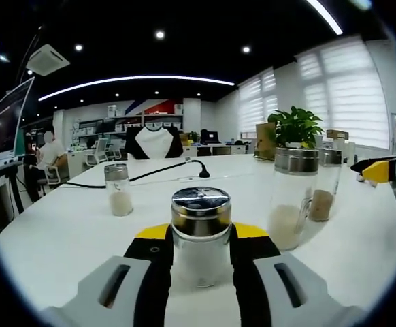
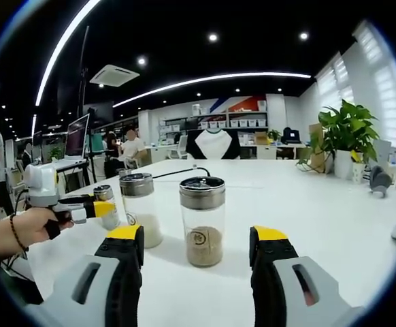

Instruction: Rotate the seasoning bottle until the label or dispensing opening points toward the visible target arrow and the bottle remains upright within the marked orientation range

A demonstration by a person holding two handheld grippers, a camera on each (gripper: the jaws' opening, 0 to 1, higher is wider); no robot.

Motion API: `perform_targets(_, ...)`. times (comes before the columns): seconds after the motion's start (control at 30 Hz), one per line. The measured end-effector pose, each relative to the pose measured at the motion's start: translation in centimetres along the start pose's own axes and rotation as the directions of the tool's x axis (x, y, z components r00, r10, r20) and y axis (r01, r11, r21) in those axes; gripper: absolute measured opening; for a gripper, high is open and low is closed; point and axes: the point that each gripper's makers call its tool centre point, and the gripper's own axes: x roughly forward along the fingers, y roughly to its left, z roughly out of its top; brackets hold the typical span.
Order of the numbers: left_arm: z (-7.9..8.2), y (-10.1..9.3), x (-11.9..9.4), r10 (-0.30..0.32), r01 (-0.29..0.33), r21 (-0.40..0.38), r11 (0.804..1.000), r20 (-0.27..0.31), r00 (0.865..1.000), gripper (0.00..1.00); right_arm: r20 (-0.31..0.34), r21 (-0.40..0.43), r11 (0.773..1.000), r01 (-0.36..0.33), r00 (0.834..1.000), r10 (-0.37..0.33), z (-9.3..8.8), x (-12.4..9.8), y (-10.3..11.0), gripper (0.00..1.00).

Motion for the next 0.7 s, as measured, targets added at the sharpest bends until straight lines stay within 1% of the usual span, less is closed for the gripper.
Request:
perform_targets(0.23, -0.02, 0.06, 0.02, -0.059, 0.059, -0.001, 0.998, 0.007, 0.998, 0.34, 0.000, 0.001, 1.000, 0.001, 1.000, -0.001, 0.07, -0.05, -0.08, 0.63)
perform_targets(0.3, -0.01, 0.04, -0.01, -0.096, 0.096, -0.001, 0.995, 0.008, 0.995, 0.34, 0.003, 0.000, 1.000, -0.001, 1.000, 0.001, 0.16, -0.04, 0.00, 0.63)
perform_targets(0.37, -0.01, 0.01, -0.03, -0.117, 0.117, 0.003, 0.993, 0.009, 0.993, 0.34, 0.004, 0.000, 1.000, -0.004, 1.000, 0.004, 0.21, -0.04, 0.11, 0.63)
perform_targets(0.5, -0.02, -0.13, -0.02, -0.140, 0.140, 0.008, 0.990, -0.004, 0.990, 0.34, 0.006, 0.000, 1.000, -0.004, 1.000, 0.004, 0.23, -0.18, 0.18, 0.63)
perform_targets(0.7, -0.05, -0.21, -0.03, -0.203, 0.203, 0.016, 0.979, 0.001, 0.979, 0.34, 0.008, -0.008, 1.000, 0.003, 1.000, -0.003, 0.35, -0.40, -0.07, 0.63)
